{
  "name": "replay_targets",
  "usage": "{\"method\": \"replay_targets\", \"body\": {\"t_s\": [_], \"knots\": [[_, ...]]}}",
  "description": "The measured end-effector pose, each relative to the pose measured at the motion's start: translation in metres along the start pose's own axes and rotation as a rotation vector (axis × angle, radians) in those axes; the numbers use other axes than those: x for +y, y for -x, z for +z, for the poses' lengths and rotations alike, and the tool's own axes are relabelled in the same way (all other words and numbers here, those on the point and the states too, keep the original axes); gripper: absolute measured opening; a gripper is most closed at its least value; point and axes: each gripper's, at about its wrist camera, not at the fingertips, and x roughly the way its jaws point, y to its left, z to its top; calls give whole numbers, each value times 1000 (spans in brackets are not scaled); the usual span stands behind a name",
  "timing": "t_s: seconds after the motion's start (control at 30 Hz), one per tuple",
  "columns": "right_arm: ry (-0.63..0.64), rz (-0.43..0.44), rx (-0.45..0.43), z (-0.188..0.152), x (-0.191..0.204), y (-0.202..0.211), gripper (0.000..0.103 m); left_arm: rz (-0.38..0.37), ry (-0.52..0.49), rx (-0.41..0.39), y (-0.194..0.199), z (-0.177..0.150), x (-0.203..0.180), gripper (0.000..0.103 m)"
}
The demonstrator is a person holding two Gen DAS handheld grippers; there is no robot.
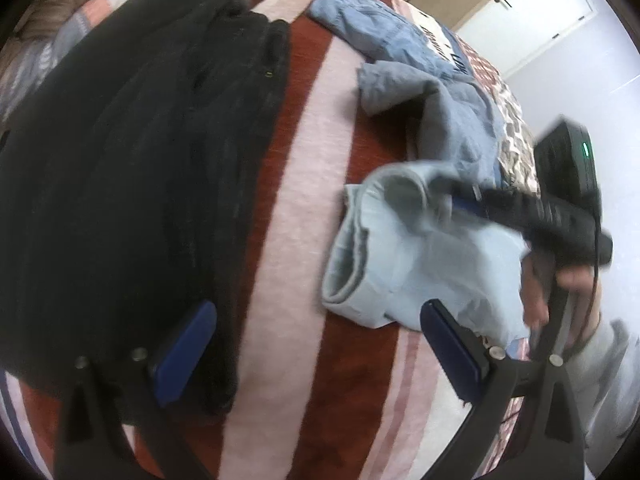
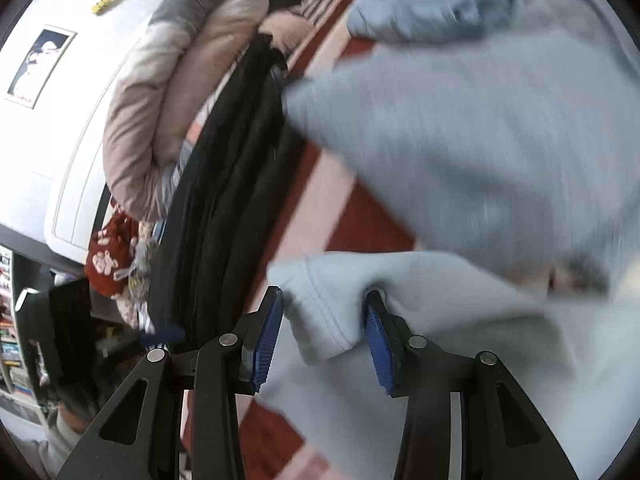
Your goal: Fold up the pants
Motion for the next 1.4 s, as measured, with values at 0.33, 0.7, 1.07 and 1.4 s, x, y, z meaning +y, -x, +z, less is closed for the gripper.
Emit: {"method": "replay_targets", "body": {"t_s": [0.33,0.7,1.07,1.4], "knots": [[-4,36,-83,23,-9,40,46,-86,13,81,-64,20,-19,101],[-53,53,-147,6,-22,102,54,-206,-28,168,-91,32,-39,47],[-125,5,-147,-64,-43,166,54,-208,-25,142,-94,56,-38,25],[-194,-81,-198,-112,-76,216,54,-129,-239,54,-28,52,-122,25]]}}
